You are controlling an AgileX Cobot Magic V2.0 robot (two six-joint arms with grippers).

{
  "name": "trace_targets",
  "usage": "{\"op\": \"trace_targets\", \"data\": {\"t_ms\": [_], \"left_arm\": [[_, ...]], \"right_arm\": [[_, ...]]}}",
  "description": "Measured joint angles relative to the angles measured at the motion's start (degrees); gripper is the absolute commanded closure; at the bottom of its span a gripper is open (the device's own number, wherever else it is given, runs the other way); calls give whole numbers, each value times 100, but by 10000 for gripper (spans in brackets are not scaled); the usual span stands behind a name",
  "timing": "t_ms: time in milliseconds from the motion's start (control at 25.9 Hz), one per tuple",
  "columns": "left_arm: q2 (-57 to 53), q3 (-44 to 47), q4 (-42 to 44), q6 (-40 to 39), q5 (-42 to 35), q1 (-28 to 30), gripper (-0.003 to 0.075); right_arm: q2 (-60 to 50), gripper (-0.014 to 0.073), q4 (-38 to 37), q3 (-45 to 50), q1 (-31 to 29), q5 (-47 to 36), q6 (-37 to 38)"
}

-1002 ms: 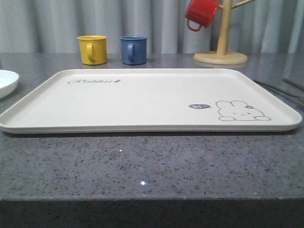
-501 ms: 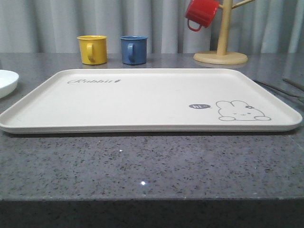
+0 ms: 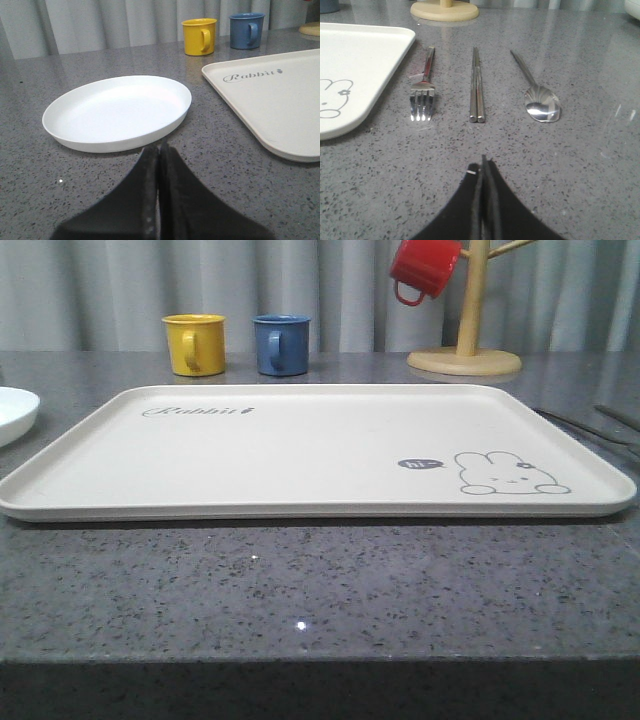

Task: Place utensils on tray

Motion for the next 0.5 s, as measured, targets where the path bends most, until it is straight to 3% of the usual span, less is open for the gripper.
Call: {"op": "trace_targets", "data": {"t_ms": [501], "left_arm": [[0,0,0,0,-339,0,739]], "right_arm": [[0,662,0,0,0,-120,0]]}}
